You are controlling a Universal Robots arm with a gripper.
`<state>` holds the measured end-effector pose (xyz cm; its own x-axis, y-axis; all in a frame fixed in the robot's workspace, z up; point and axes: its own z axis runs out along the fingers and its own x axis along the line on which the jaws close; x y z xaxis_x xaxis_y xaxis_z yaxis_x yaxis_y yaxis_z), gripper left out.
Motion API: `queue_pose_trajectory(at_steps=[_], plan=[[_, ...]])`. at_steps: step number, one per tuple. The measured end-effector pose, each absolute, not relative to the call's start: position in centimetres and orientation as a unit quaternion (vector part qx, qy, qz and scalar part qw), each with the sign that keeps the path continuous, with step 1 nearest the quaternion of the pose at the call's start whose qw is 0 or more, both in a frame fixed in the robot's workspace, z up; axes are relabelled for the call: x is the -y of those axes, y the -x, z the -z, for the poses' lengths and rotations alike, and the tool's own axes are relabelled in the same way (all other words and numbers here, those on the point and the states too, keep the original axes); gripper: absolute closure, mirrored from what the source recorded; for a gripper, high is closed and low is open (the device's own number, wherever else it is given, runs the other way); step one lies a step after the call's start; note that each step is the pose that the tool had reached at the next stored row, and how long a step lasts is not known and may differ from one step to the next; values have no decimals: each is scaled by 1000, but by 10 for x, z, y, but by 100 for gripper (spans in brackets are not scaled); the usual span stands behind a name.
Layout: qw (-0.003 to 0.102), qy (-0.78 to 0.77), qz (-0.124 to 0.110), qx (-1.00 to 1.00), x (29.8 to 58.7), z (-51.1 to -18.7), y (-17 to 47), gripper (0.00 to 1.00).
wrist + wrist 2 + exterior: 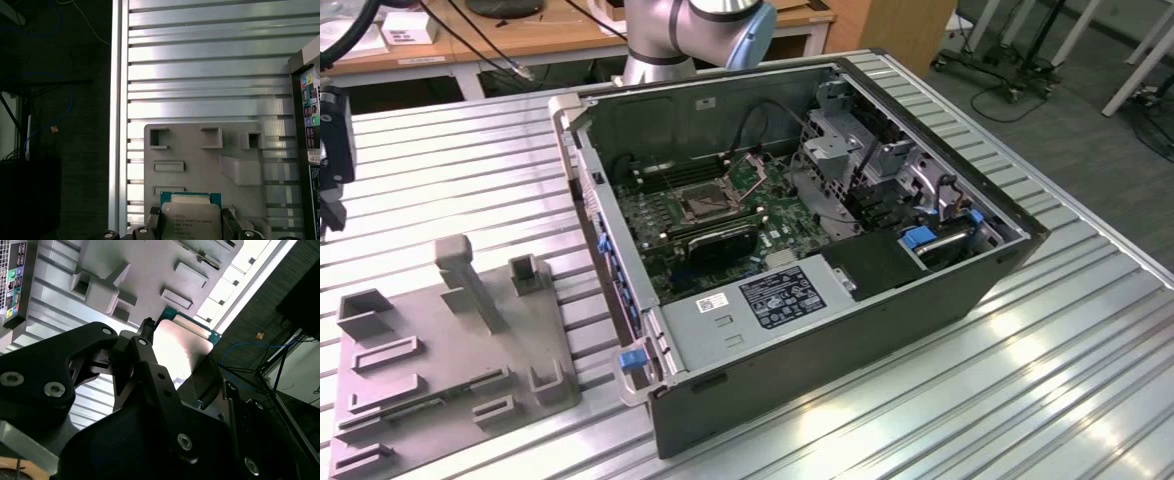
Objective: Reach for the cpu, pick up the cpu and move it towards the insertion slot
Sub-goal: 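Pick up the cpu and move it towards the insertion slot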
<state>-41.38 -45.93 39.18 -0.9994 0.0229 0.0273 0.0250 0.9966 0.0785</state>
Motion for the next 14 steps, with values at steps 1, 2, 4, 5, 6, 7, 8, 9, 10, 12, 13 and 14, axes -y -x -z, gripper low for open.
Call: queue_pose_trajectory(at_steps=[1, 2, 4, 5, 6, 7, 8, 9, 10, 12, 13, 14], plan=[[13, 12, 39, 999, 459, -392, 413, 46], [13, 12, 39, 999, 459, -392, 413, 46], [13, 12, 39, 999, 459, -392, 412, 46], [13, 12, 39, 999, 459, -392, 412, 46], [13, 12, 39, 999, 459, -392, 411, 46], [13, 12, 39, 999, 459, -392, 411, 46], [13, 12, 39, 999, 459, -392, 411, 46], [13, 12, 39, 999, 459, -392, 410, 46], [13, 12, 39, 999, 459, -392, 409, 46], [13, 12, 39, 999, 459, -392, 409, 46], [13, 12, 39, 999, 459, -392, 408, 46], [13, 12, 39, 999, 459, -392, 408, 46]])
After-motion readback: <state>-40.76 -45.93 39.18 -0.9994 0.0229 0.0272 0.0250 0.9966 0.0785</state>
